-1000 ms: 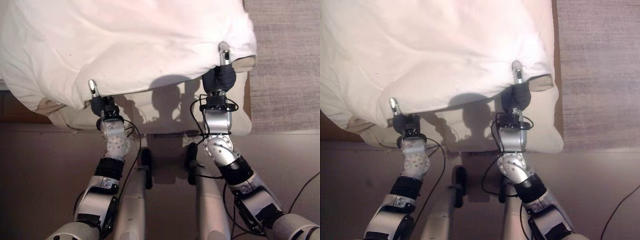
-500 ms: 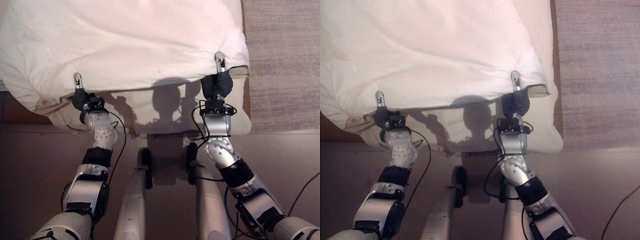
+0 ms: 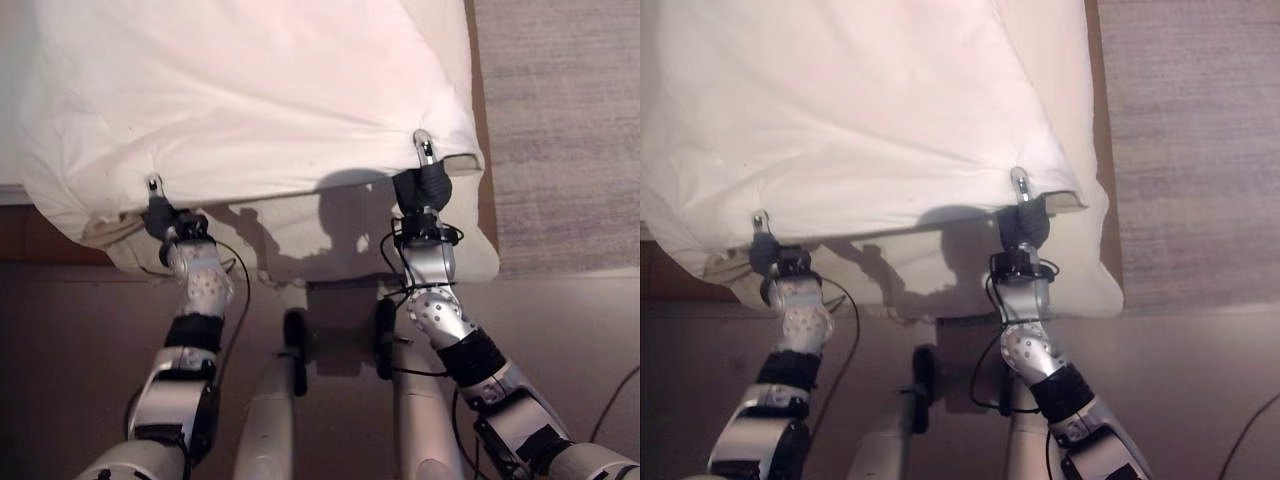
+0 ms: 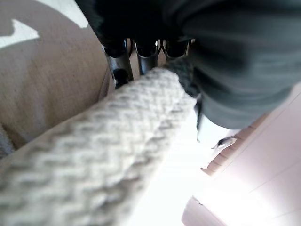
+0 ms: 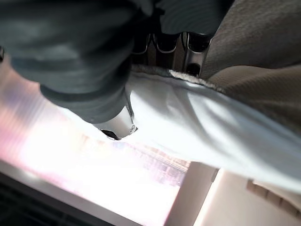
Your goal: Make the bed
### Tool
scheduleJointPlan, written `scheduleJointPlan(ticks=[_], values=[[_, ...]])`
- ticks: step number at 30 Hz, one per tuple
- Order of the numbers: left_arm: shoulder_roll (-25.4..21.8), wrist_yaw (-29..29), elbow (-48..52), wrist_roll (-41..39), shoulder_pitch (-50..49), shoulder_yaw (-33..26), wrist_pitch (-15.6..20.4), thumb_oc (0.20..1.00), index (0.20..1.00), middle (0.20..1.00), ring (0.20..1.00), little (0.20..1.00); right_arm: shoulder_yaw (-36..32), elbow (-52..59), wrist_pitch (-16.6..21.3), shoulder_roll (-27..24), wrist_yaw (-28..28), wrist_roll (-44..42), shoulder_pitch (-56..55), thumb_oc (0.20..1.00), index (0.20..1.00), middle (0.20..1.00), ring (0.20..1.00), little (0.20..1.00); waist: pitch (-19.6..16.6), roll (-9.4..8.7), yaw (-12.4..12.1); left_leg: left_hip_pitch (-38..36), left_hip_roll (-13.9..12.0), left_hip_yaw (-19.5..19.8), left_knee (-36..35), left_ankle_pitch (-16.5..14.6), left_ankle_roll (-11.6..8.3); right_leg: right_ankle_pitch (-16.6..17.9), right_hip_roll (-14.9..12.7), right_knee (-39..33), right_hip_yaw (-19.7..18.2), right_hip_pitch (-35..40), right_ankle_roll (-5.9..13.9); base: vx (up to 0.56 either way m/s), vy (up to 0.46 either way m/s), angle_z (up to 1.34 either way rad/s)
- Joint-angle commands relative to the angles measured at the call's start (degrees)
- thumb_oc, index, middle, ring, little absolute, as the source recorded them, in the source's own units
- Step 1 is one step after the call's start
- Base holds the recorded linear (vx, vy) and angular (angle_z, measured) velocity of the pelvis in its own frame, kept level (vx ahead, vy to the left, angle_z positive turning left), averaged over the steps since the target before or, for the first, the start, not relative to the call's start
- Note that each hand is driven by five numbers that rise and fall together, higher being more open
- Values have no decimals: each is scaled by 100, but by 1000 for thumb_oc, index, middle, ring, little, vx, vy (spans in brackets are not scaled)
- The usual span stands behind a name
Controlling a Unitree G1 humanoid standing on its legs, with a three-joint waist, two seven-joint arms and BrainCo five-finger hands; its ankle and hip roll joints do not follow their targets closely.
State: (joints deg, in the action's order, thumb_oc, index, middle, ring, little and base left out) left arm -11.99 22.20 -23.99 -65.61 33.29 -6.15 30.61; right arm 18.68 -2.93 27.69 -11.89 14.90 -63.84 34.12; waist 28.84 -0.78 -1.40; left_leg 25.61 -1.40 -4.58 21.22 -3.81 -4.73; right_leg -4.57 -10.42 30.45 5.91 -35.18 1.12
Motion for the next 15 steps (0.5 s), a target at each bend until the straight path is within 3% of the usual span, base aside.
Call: scheduleJointPlan(ticks=[1,2,3,6,7,8,10,11,12,13,14,15], values=[[-314,104,88,418,-386,-591,560,200,200,200,200,200,-1052,719,456,-310,35,629,-439,200,200,200,200,200,-536,119,69,428,444,176,521,234,75,103,218,-613,143,527,283,-10,82,-4],[-302,118,519,653,-624,-616,560,200,200,200,200,200,-1182,582,405,-572,83,778,-643,200,200,200,200,200,-425,-22,47,367,127,670,684,134,144,87,231,-497,-49,503,262,-2,252,0],[-297,136,898,866,-763,-659,643,200,200,200,200,200,-1379,502,323,-725,89,892,-778,200,200,200,200,200,-335,-75,-1,123,-120,1354,312,210,130,58,277,-379,-260,457,334,-5,351,-6],[-404,135,1092,985,-832,-697,718,200,200,200,200,200,-1546,348,314,-821,187,954,-854,200,200,200,200,200,-297,-83,24,-200,-344,1684,-365,385,25,70,214,-360,-371,485,436,-14,272,-22],[-358,85,1296,1045,-896,-737,720,200,200,200,200,200,-1822,153,303,-666,2,787,-1413,200,200,200,200,200,-234,-90,36,-267,-411,1769,-572,506,-61,129,141,-400,-443,489,529,-62,577,-29],[-289,-37,1470,1018,-1103,-743,750,200,200,200,200,200,-1905,407,239,-655,-110,779,-1643,200,200,200,200,200,-249,-113,52,-198,-301,1774,-427,441,-47,337,-26,-619,-555,537,663,-95,616,-20],[-298,-61,1509,923,-1145,-732,762,200,200,200,200,200,-1928,632,265,-680,-24,994,-1605,200,200,200,200,200,-243,-117,89,18,-146,1483,134,-13,47,578,-358,-813,-683,566,821,-68,691,2],[-238,-315,1670,761,-1254,-716,748,200,200,200,200,200,-1876,589,122,-631,62,1167,-1642,200,200,200,200,200,-243,-101,94,95,101,1391,515,-373,217,1104,-668,-1191,-847,698,993,-27,781,-10],[-261,-390,1621,728,-1234,-644,728,200,200,200,200,200,-2001,616,104,-632,97,1247,-1755,200,200,200,200,200,-261,-58,144,219,278,1195,872,-495,231,1290,-858,-1468,-947,837,981,-16,570,-11],[-261,-391,1620,727,-1234,-644,728,200,200,200,200,200,-2001,617,104,-631,97,1247,-1755,200,200,200,200,200,-265,-59,144,223,279,1195,873,-495,231,1291,-859,-1469,-946,834,981,55,860,11],[-329,-608,1776,691,-1400,-504,694,200,200,200,200,200,-2089,422,23,-530,195,1393,-1823,200,200,200,200,200,-428,104,171,419,682,956,989,-748,452,2261,-1345,-2491,-918,1015,928,50,629,37],[-327,-595,1789,705,-1412,-504,691,200,200,200,200,200,-2084,425,22,-525,199,1398,-1828,200,200,200,200,200,-457,98,179,444,694,955,985,-738,462,2314,-1359,-2570,-900,1031,935,100,987,55]])
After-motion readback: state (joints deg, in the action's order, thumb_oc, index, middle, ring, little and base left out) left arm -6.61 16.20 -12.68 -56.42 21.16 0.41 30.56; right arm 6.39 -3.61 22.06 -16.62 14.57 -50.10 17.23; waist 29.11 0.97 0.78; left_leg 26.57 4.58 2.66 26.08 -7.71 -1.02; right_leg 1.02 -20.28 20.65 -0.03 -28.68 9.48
